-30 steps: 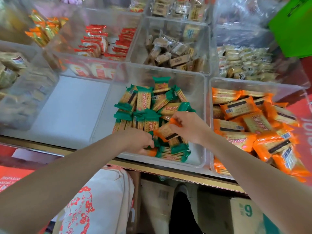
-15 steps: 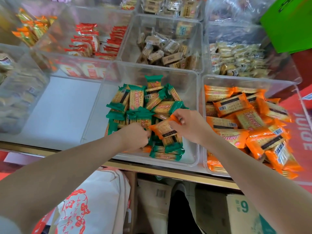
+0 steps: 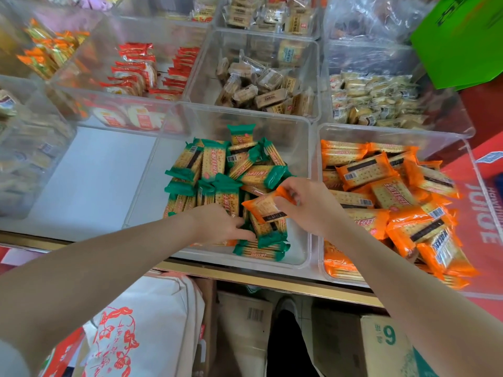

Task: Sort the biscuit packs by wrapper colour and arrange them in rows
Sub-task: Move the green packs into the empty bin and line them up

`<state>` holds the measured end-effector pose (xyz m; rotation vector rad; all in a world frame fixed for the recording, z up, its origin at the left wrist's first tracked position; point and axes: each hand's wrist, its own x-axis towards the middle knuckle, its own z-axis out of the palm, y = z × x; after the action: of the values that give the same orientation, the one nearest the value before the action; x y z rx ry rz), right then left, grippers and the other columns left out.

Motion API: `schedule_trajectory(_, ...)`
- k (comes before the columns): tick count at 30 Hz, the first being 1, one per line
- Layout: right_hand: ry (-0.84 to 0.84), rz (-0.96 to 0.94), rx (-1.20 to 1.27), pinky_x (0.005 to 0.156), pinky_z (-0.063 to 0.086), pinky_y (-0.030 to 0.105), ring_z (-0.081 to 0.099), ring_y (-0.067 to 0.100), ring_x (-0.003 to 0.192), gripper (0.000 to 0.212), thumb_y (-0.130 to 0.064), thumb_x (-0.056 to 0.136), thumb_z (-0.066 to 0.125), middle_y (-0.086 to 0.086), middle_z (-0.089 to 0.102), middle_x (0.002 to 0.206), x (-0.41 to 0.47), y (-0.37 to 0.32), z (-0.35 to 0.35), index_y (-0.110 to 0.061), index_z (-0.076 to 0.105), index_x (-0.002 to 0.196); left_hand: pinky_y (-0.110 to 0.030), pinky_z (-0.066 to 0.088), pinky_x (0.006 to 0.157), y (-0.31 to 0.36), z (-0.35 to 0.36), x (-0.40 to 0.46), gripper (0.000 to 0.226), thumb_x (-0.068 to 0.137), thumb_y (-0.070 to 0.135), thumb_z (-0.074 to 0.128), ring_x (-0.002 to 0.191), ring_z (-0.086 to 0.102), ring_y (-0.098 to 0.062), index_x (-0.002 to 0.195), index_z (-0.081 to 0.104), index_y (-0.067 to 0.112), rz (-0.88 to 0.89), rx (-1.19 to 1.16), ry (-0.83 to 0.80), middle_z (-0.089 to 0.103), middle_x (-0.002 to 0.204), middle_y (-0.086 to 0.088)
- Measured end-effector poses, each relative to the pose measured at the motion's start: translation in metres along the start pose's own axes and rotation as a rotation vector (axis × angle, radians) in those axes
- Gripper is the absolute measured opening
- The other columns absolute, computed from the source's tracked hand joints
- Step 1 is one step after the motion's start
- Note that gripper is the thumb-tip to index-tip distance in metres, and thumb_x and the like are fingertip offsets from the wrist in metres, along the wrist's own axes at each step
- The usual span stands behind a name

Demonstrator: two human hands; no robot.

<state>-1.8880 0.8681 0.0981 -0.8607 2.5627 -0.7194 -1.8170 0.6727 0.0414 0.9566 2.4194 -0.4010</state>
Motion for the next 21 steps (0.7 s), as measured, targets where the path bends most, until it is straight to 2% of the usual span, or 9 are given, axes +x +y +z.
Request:
schedule_trajectory(4,0.011,0.008,0.008,0.075,0.054,0.028,0.057,0.01,0.085,0.022,-0.035,0.092,0.052,-0.004,0.061,0.095,-0.001,0.002,0.0,-0.019,0.058,0.106,-0.032,0.038,0.056,-0.003,0.003,-0.005,0.051,0.097,0.007,0.03,0.064,0.046,-0.025,0.142,0.023,0.029,0.025,0.016,-0.049,0.035,0.14,-0.02)
schedule_trajectory(6,0.028,0.012,0.026,0.075,0.053,0.027,0.057,0.009,0.085,0.023,-0.035,0.092,0.052,-0.005,0.06,0.096,-0.001,0.003,0.001,-0.019,0.058,0.107,-0.034,0.04,0.058,-0.005,0.005,-0.006,0.047,0.098,0.009,0.03,0.068,0.05,-0.027,0.14,0.026,0.029,0.029,0.015,-0.046,0.035,0.138,-0.019)
schedule_trajectory(9,0.025,-0.011,0.03,0.074,0.054,0.028,0.058,0.009,0.083,0.02,-0.034,0.091,0.052,-0.004,0.061,0.094,-0.001,0.005,0.001,-0.019,0.059,0.103,-0.034,0.041,0.057,-0.009,0.009,-0.007,0.043,0.096,0.011,0.034,0.065,0.046,-0.025,0.136,0.031,0.027,0.077,0.049,-0.028,0.039,0.131,-0.018)
schedule_trajectory(12,0.006,-0.032,0.014,0.071,0.053,0.027,0.057,0.009,0.081,0.018,-0.034,0.092,0.052,-0.004,0.06,0.091,-0.003,0.004,0.001,-0.019,0.058,0.1,-0.03,0.042,0.046,-0.012,0.02,-0.009,0.027,0.095,0.031,0.034,0.051,0.049,-0.024,0.117,0.048,0.023,0.107,0.073,0.164,0.057,0.104,-0.015)
schedule_trajectory(14,0.003,-0.049,-0.003,0.068,0.051,0.025,0.056,0.009,0.081,0.018,-0.035,0.092,0.051,-0.005,0.057,0.092,-0.004,0.002,0.002,-0.02,0.056,0.102,-0.023,0.036,0.038,-0.014,0.03,-0.01,0.031,0.088,0.046,0.036,0.04,0.048,-0.019,0.099,0.054,0.024,0.121,0.054,0.281,0.061,0.08,-0.008)
schedule_trajectory(16,-0.001,-0.077,-0.023,0.067,0.048,0.024,0.055,0.01,0.084,0.02,-0.034,0.094,0.048,-0.006,0.055,0.095,-0.004,-0.005,0.007,-0.019,0.054,0.106,-0.023,0.034,0.036,-0.016,0.036,-0.007,0.035,0.075,0.051,0.055,0.039,0.049,-0.018,0.096,0.055,0.022,0.127,0.11,0.323,0.061,0.074,-0.006)
schedule_trajectory(18,-0.026,-0.1,-0.048,0.066,0.044,0.023,0.054,0.011,0.085,0.021,-0.033,0.096,0.044,-0.006,0.052,0.097,-0.001,-0.011,0.017,-0.019,0.049,0.11,-0.027,0.039,0.042,-0.014,0.028,-0.003,0.053,0.06,0.041,0.075,0.05,0.056,-0.022,0.102,0.053,0.017,0.077,0.117,0.213,0.062,0.081,-0.008)
schedule_trajectory(19,-0.042,-0.099,-0.044,0.063,0.042,0.022,0.055,0.012,0.083,0.021,-0.032,0.097,0.042,-0.006,0.051,0.095,0.0,-0.014,0.021,-0.018,0.046,0.112,-0.031,0.043,0.05,-0.011,0.022,-0.003,0.056,0.064,0.035,0.075,0.062,0.06,-0.025,0.11,0.05,0.014,0.013,0.09,0.14,0.062,0.09,-0.009)
schedule_trajectory(21,-0.041,-0.059,0.025,0.057,0.04,0.02,0.055,0.012,0.076,0.02,-0.03,0.099,0.04,-0.005,0.053,0.09,0.001,-0.016,0.026,-0.018,0.042,0.114,-0.034,0.044,0.068,-0.006,0.017,-0.001,0.057,0.079,0.028,0.062,0.086,0.061,-0.028,0.127,0.038,0.011,-0.147,0.052,0.088,0.058,0.108,-0.01)
